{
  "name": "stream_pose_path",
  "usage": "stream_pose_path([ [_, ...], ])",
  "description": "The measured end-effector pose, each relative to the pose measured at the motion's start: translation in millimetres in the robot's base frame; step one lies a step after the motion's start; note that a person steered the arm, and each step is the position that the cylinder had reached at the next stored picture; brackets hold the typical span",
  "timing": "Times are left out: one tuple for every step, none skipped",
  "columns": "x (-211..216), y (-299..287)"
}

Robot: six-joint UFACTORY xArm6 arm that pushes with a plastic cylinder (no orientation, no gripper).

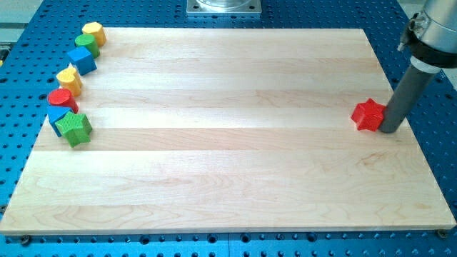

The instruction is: Keep red star at center right

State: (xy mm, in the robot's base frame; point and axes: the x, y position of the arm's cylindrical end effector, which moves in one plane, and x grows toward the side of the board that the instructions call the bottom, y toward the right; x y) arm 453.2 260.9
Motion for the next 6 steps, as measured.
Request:
stream_pose_path([
  [-31,3],
  [-2,13],
  [15,40],
  [72,27],
  [51,0],
  [22,-13],
])
